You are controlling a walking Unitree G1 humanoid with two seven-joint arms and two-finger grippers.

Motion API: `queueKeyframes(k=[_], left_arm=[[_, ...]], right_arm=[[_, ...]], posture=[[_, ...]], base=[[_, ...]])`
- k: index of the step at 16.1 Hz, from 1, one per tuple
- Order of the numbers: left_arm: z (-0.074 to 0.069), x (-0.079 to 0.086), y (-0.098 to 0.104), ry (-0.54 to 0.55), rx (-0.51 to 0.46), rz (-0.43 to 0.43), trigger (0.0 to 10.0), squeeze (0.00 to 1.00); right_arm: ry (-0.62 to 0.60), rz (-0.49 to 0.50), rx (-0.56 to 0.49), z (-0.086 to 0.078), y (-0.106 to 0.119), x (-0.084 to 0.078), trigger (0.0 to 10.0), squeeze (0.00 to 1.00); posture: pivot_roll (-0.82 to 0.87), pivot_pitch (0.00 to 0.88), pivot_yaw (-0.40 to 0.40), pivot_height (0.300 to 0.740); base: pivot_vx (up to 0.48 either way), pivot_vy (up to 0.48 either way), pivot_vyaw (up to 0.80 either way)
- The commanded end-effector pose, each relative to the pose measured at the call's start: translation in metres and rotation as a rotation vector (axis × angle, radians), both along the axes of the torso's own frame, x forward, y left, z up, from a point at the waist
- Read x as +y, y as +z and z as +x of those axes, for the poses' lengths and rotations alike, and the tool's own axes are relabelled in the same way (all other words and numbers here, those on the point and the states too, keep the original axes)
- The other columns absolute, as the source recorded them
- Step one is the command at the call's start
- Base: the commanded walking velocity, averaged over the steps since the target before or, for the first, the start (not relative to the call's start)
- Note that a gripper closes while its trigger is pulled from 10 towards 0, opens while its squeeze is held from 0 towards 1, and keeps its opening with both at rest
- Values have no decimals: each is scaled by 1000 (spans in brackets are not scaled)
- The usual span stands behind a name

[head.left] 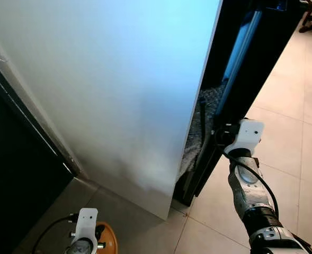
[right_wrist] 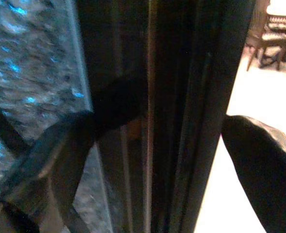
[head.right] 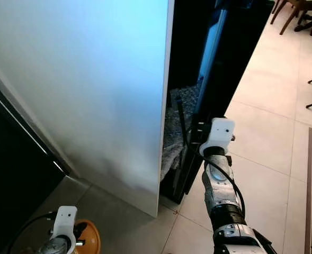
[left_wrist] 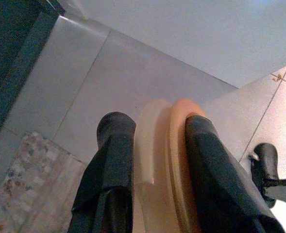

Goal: Restocking fridge

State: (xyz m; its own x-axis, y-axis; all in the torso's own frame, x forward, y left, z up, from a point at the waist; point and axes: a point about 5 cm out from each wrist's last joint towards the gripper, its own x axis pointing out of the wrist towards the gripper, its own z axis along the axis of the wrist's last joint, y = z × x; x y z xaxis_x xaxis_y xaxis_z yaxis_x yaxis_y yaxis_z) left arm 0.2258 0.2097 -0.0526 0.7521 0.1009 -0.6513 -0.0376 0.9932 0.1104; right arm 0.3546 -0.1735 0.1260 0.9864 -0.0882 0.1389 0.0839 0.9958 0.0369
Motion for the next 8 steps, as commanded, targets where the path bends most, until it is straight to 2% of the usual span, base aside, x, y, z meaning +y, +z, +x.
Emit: queueKeyframes(k=[1, 5, 8], left_arm=[[-7, 0, -5, -21, 24, 14, 10000, 0], [-10, 0, -6, -25, 31, 17, 10000, 0], [-8, -1, -5, -34, 28, 20, 10000, 0]], right_arm=[[-18, 0, 13, -3, -5, -2, 10000, 0], [-30, 6, 20, -7, -10, 0, 10000, 0], [-62, -7, 17, -4, -6, -13, 10000, 0]], posture=[[68, 137, -21, 740], [67, 133, -19, 740], [65, 133, -19, 740]], base=[[0, 0, 0], [0, 0, 0], [0, 0, 0]])
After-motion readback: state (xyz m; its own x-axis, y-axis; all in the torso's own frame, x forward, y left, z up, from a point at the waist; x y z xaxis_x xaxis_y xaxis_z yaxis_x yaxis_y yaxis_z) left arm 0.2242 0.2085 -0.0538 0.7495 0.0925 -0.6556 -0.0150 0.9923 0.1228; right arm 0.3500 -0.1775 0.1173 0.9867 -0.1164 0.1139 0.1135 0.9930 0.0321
